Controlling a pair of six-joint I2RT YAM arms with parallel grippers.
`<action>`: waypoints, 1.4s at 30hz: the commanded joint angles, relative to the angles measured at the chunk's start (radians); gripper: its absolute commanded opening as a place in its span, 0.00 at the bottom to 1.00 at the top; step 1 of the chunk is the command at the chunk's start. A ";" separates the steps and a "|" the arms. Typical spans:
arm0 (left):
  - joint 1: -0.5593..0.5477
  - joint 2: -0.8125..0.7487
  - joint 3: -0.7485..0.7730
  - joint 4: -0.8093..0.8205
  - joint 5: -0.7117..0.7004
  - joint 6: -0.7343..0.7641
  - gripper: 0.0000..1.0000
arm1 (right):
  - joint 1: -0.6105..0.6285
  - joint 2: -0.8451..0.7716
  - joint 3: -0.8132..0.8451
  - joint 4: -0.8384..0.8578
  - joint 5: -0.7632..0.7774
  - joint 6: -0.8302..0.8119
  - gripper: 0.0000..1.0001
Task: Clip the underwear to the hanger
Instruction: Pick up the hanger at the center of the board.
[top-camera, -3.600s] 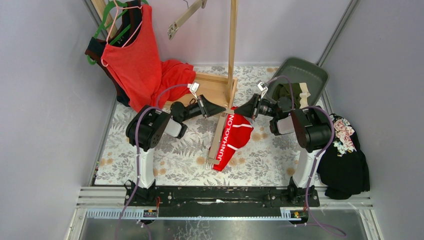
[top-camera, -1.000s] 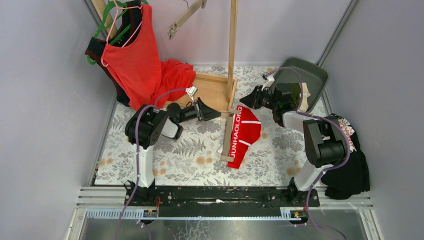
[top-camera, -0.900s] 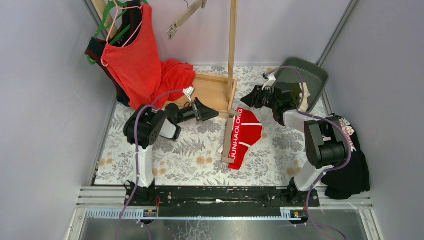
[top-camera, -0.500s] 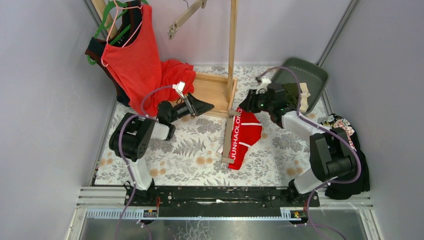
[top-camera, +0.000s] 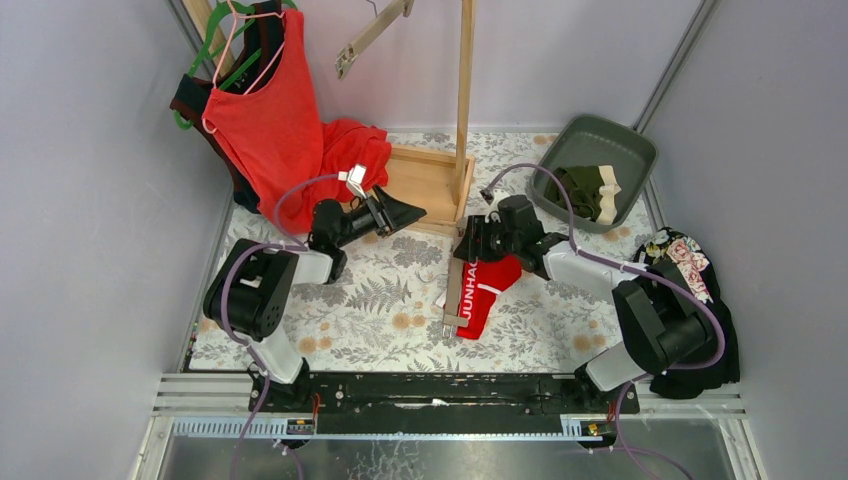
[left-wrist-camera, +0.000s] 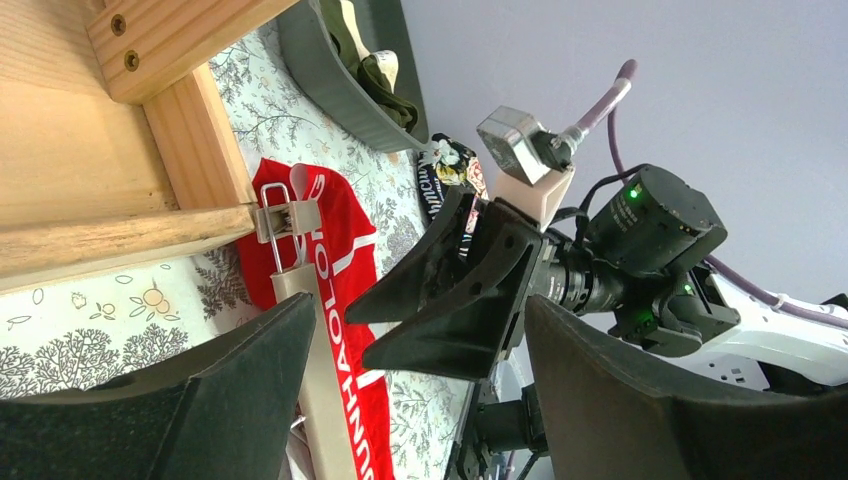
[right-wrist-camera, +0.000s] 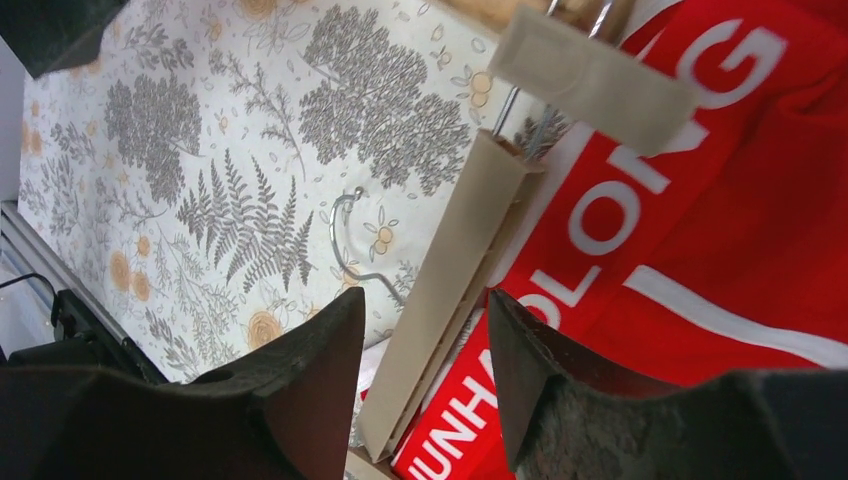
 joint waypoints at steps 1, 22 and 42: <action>0.005 -0.043 -0.011 -0.016 -0.019 0.037 0.76 | 0.043 0.021 -0.006 0.015 0.032 0.046 0.55; 0.009 -0.077 -0.035 -0.032 -0.016 0.047 0.76 | 0.075 0.204 -0.100 0.383 -0.067 0.187 0.41; 0.040 -0.379 -0.035 -0.316 -0.113 0.122 0.80 | -0.241 -0.086 -0.268 1.044 -0.395 0.582 0.00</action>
